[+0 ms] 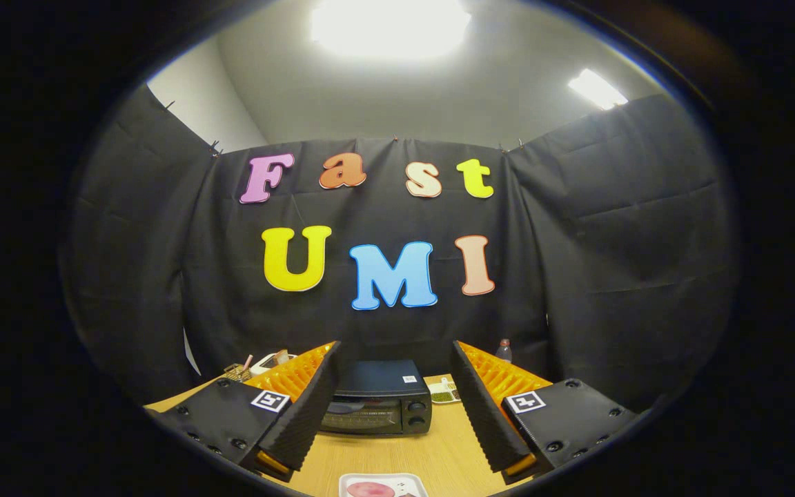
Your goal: Open the toaster oven, put the food inside, and close the toaster oven door.
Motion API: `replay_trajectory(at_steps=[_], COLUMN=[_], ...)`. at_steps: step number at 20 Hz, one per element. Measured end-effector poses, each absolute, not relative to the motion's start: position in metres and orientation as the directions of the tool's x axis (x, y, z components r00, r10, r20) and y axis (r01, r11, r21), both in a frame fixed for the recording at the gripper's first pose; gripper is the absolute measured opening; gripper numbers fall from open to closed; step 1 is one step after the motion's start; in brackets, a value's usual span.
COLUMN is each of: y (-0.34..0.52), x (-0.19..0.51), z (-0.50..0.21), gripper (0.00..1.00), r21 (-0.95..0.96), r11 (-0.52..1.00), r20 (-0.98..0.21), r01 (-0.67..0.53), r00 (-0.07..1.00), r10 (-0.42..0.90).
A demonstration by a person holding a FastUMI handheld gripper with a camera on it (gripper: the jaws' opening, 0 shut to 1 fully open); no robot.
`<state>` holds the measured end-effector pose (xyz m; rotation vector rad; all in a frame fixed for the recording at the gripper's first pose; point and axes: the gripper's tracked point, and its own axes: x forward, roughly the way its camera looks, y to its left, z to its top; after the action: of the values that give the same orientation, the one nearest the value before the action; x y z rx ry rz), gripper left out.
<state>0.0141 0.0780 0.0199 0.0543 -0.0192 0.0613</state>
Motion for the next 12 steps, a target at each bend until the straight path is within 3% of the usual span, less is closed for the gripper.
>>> replay_trajectory(at_steps=[12], y=[0.143], x=[0.103], z=[-0.023], gripper=[0.98], r21=[0.062], r11=[0.979], r20=[-0.027], r01=[-0.195], r00=[0.98], r10=[0.197])
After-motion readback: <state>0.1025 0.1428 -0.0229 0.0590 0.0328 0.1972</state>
